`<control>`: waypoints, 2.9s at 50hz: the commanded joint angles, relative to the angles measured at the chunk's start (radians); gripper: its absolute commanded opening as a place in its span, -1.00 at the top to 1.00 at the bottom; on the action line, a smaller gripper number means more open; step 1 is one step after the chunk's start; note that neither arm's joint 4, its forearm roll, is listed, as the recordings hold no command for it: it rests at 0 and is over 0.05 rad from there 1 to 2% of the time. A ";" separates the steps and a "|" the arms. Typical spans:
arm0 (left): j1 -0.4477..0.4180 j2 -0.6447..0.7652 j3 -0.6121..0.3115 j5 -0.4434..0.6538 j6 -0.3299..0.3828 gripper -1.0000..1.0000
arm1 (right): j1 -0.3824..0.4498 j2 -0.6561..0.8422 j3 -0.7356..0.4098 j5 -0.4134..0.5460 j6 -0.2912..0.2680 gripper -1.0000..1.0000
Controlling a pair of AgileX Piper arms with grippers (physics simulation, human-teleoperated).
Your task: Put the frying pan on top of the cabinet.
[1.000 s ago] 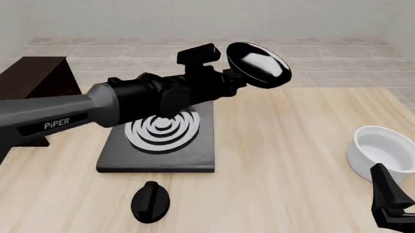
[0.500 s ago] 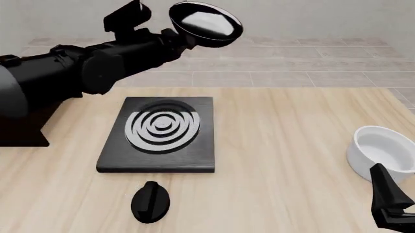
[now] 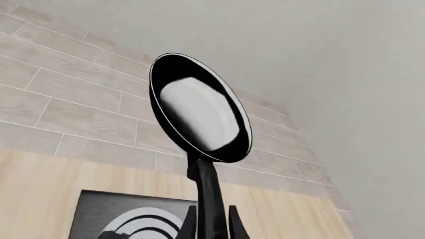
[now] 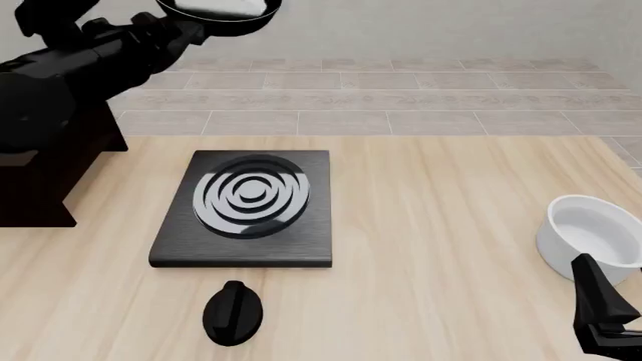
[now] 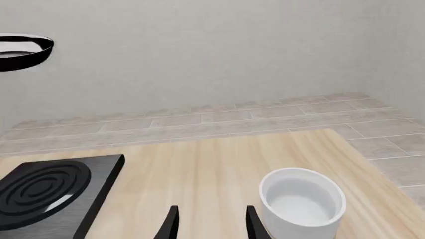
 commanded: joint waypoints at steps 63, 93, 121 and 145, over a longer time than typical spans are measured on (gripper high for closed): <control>0.496 -0.461 0.323 -0.001 -0.228 1.00 | 0.008 0.000 -0.002 0.005 -0.009 -1.00; 0.546 -0.413 0.357 -0.007 -0.245 1.00 | 0.008 0.000 -0.002 0.006 -0.010 -1.00; 0.592 -0.357 0.381 -0.059 -0.236 1.00 | 0.006 0.000 -0.001 0.006 -0.007 -1.00; 0.594 -0.271 0.373 -0.137 -0.207 1.00 | 0.003 0.001 -0.001 0.009 -0.005 -1.00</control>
